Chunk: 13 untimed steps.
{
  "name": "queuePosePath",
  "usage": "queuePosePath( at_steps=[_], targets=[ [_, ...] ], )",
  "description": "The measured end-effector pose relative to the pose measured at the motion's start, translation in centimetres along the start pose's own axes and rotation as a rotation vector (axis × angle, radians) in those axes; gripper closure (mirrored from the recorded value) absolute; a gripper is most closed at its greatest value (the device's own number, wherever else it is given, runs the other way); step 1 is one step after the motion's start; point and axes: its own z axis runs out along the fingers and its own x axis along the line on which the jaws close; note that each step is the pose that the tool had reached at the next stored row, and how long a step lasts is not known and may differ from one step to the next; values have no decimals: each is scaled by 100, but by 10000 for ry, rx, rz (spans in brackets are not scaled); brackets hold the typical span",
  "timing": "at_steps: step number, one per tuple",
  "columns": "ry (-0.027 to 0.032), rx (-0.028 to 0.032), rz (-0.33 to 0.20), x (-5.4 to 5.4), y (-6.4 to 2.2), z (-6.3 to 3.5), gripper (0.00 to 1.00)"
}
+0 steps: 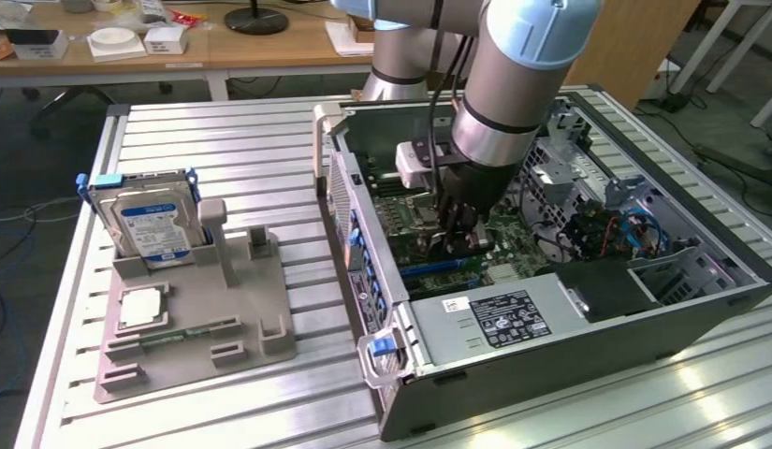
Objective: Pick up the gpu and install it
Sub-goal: 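Insert the gpu into the slot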
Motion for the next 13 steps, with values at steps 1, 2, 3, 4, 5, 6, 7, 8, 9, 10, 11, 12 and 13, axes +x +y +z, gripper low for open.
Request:
queuePosePath(
  at_steps=[1, 2, 3, 4, 5, 6, 7, 8, 9, 10, 11, 12, 13],
  targets=[
    [0, 0, 1, 2, 0, 3, 73],
    [0, 0, 1, 4, 0, 6, 73],
    [2, -1, 1, 5, 1, 7, 73],
    [2, -1, 0, 6, 5, 9, 73],
    [3, -2, 0, 6, 10, 12, 73],
    [3, -2, 0, 7, 15, 14, 73],
    [3, -1, 0, 7, 20, 17, 73],
    [1, -1, 0, 7, 25, 20, 73],
    [2, -1, 0, 8, 28, 23, 73],
    [1, -1, 0, 8, 31, 27, 73],
    [1, -1, -2, 8, 32, 32, 73],
    [0, 0, 0, 8, 36, 39, 73],
    [0, -1, 0, 9, 42, 48, 73]
  ],
)
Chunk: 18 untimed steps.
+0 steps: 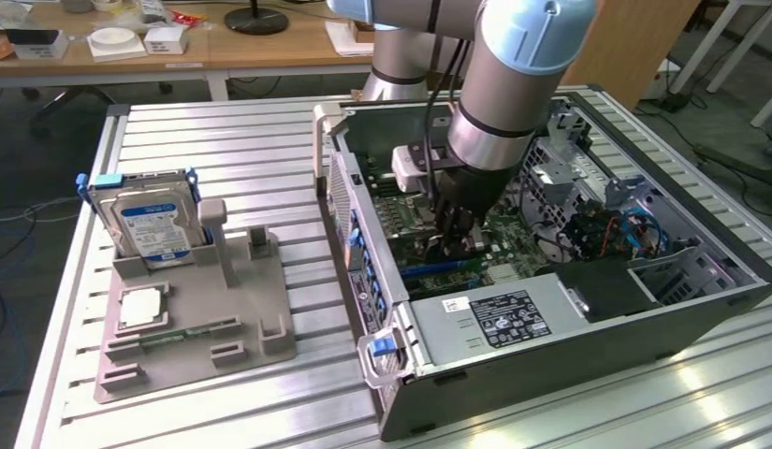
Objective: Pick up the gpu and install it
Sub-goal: 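Insert the gpu into the slot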
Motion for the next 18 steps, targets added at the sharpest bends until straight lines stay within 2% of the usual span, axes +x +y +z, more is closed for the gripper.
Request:
queuePosePath(
  at_steps=[11, 18],
  targets=[
    [1, -13, 1, 8, 14, 87, 73],
    [2, -17, 1, 8, 15, 91, 73]
  ],
)
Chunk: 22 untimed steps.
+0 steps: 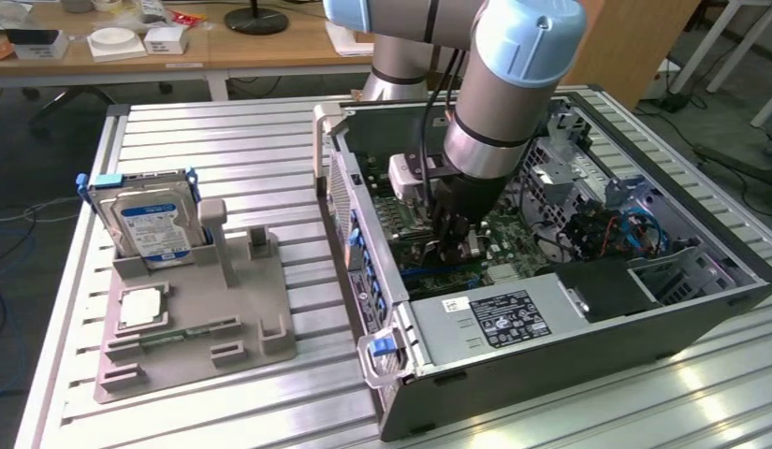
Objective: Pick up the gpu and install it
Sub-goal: 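Insert the gpu into the slot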
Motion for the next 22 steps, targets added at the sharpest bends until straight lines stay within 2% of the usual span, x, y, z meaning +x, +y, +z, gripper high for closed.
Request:
queuePosePath(
  at_steps=[17, 22],
  targets=[
    [1, -11, -149, -31, 1, 3, 73],
    [3, -41, -529, -31, 1, 3, 73]
  ],
)
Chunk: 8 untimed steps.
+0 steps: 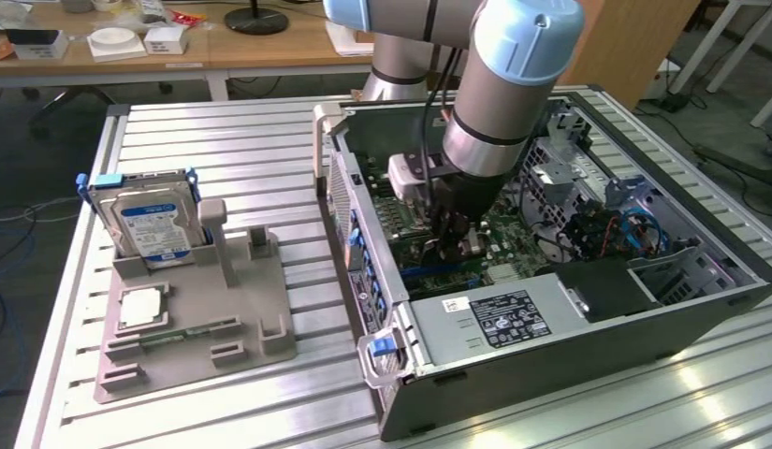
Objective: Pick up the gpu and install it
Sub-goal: 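Insert the gpu into the slot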
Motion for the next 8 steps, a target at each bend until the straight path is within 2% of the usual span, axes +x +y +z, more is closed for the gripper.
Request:
queuePosePath(
  at_steps=[8],
  targets=[
    [0, -8, -90, 0, 0, 0, 73]
  ],
)
